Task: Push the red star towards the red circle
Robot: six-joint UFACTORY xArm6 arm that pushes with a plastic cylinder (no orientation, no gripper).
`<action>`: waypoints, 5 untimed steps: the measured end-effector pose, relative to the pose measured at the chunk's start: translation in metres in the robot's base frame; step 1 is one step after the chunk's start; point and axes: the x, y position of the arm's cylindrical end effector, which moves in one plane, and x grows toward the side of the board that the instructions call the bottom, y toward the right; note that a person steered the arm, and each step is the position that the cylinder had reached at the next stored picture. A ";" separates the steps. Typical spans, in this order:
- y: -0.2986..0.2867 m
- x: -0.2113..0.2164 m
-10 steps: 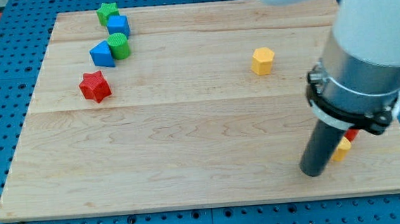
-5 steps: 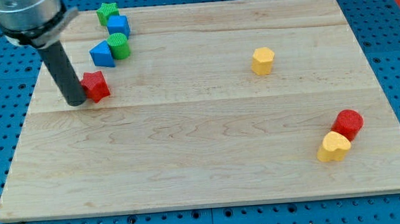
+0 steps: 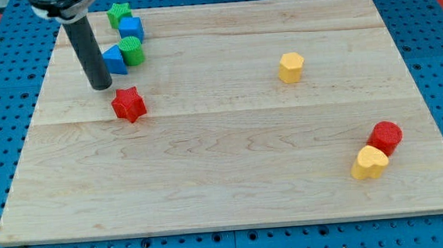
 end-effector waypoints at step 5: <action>0.327 0.057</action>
